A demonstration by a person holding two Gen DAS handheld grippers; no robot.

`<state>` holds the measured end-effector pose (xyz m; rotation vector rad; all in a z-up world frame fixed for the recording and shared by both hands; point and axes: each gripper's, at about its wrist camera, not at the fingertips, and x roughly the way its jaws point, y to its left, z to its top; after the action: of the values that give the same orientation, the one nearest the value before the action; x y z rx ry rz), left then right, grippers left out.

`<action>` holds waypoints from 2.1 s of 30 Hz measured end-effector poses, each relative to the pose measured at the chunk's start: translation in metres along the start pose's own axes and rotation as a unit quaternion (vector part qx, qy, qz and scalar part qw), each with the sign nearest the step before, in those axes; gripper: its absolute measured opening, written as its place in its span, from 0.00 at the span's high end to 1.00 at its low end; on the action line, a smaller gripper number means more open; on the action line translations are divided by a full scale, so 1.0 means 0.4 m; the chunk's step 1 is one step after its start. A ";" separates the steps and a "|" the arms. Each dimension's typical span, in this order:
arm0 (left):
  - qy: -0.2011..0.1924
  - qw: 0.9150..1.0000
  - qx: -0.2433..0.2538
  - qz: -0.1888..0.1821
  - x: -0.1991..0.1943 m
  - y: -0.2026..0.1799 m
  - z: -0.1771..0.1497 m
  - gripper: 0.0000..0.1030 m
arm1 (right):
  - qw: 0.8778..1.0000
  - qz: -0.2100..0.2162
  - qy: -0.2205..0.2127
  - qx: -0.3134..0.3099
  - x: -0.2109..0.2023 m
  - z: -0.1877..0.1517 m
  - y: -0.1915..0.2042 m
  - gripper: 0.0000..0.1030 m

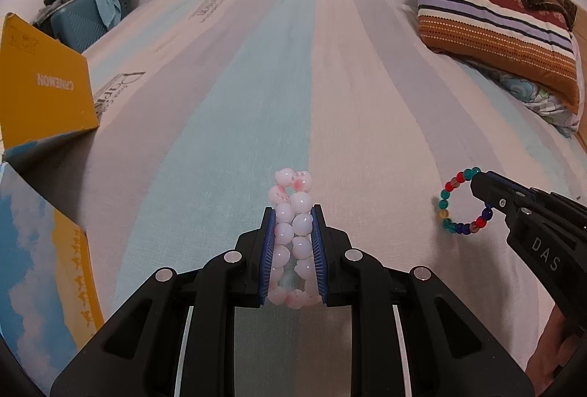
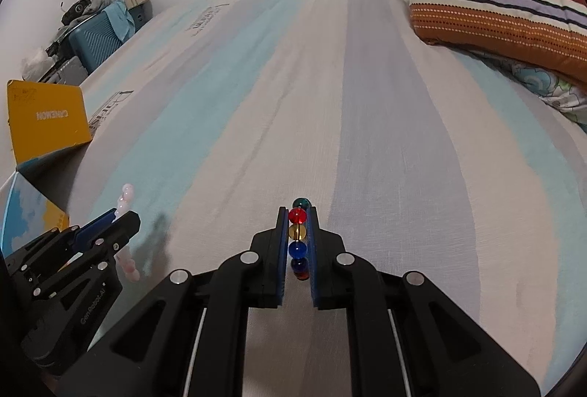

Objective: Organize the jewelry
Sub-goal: 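Carry the multicolour and white-pink bracelets over the white box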

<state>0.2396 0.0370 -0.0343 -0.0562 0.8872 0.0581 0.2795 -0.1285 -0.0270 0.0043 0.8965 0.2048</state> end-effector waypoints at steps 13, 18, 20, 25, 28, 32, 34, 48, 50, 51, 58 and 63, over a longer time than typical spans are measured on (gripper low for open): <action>-0.024 1.000 -0.002 0.010 -0.160 0.031 -0.001 0.82 | 1.000 -0.020 -0.019 -0.013 -0.137 -0.023 0.042 0.91; -0.040 0.999 -0.003 0.012 -0.249 0.062 -0.017 0.82 | 0.999 -0.019 -0.034 -0.018 -0.214 -0.028 0.080 0.91; -0.044 0.999 -0.006 0.014 -0.282 0.078 -0.026 0.82 | 0.999 -0.020 -0.040 -0.021 -0.251 -0.033 0.099 0.91; -0.058 0.998 -0.018 0.020 -0.373 0.132 -0.049 0.82 | 0.998 -0.015 -0.051 -0.031 -0.324 -0.051 0.157 0.91; -0.059 0.998 -0.026 0.013 -0.415 0.168 -0.061 0.81 | 0.997 -0.009 -0.059 -0.038 -0.371 -0.064 0.205 0.91; -0.063 0.997 -0.035 0.027 -0.475 0.232 -0.091 0.81 | 0.996 0.005 -0.068 -0.051 -0.425 -0.073 0.268 0.91; -0.065 0.996 -0.040 0.034 -0.501 0.261 -0.102 0.81 | 0.996 0.013 -0.073 -0.057 -0.452 -0.081 0.306 0.91; -0.070 0.988 -0.097 0.093 -0.635 0.519 -0.215 0.81 | 0.987 0.070 -0.080 -0.118 -0.521 -0.135 0.587 0.91; -0.069 0.986 -0.110 0.102 -0.643 0.561 -0.232 0.81 | 0.986 0.080 -0.079 -0.127 -0.517 -0.145 0.632 0.91; -0.068 0.986 -0.114 0.104 -0.644 0.578 -0.237 0.81 | 0.985 0.085 -0.078 -0.131 -0.512 -0.153 0.654 0.91; -0.048 0.981 -0.142 0.125 -0.628 0.691 -0.288 0.81 | 0.981 0.103 -0.060 -0.153 -0.459 -0.187 0.755 0.91; -0.019 0.978 -0.155 0.139 -0.585 0.757 -0.319 0.81 | 0.978 0.113 -0.042 -0.169 -0.415 -0.209 0.813 0.91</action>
<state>-0.0291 0.3231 0.0592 -0.2214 0.8362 0.4586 0.0570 0.1539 0.0786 -0.2017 0.7672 0.5635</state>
